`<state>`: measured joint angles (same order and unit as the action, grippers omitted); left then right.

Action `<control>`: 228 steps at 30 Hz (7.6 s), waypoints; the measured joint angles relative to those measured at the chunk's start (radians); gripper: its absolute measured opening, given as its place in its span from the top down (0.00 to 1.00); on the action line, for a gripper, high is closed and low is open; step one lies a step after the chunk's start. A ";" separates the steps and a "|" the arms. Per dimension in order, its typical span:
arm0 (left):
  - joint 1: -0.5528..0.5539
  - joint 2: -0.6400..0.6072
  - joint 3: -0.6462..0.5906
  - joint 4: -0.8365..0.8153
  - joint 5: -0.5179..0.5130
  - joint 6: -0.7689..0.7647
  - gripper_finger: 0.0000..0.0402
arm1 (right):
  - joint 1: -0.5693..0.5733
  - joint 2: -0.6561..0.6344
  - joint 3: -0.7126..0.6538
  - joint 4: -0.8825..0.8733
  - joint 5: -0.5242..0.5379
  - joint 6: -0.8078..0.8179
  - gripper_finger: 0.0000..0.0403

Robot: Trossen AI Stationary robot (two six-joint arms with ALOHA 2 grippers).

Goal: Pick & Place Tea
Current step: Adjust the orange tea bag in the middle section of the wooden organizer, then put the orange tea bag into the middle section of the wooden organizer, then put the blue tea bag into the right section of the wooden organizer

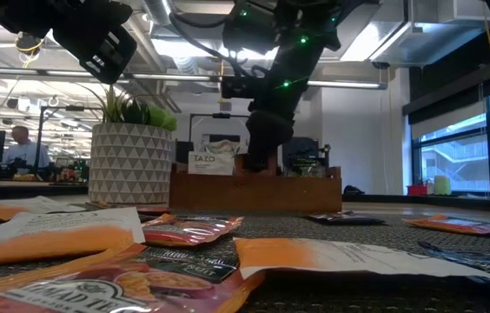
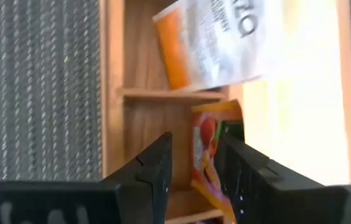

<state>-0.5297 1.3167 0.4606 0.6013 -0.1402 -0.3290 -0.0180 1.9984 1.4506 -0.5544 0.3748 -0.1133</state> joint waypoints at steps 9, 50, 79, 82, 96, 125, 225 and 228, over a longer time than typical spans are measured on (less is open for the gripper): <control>0.000 0.000 0.000 0.000 0.000 0.000 0.66 | -0.041 0.000 0.000 0.026 0.001 -0.014 0.67; -0.031 0.460 0.376 -0.205 -0.040 -0.122 0.66 | 0.355 -0.275 -0.492 0.558 -0.224 0.637 0.69; -0.032 0.563 0.379 -0.331 -0.071 -0.278 0.66 | 0.337 0.020 -0.373 0.746 -0.384 0.919 0.69; -0.032 0.563 0.379 -0.332 -0.076 -0.269 0.66 | 0.336 0.020 -0.373 0.741 -0.404 0.917 0.69; -0.032 0.564 0.377 -0.335 -0.110 -0.260 0.66 | 0.328 0.021 -0.373 0.722 -0.420 0.947 0.69; -0.031 0.565 0.377 -0.337 -0.150 -0.278 0.66 | 0.327 0.021 -0.374 0.713 -0.455 0.951 0.82; -0.070 0.336 0.377 -0.308 -0.268 -0.091 0.66 | 0.118 -0.350 -0.398 0.326 -0.082 0.379 0.79; -0.064 0.359 0.377 -0.264 -0.289 -0.028 0.66 | 0.178 -0.352 -0.398 0.287 -0.065 0.452 0.79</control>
<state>-0.5934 1.6760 0.8371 0.3372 -0.4289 -0.3574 0.1596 1.6467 1.0527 -0.2676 0.3094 0.3383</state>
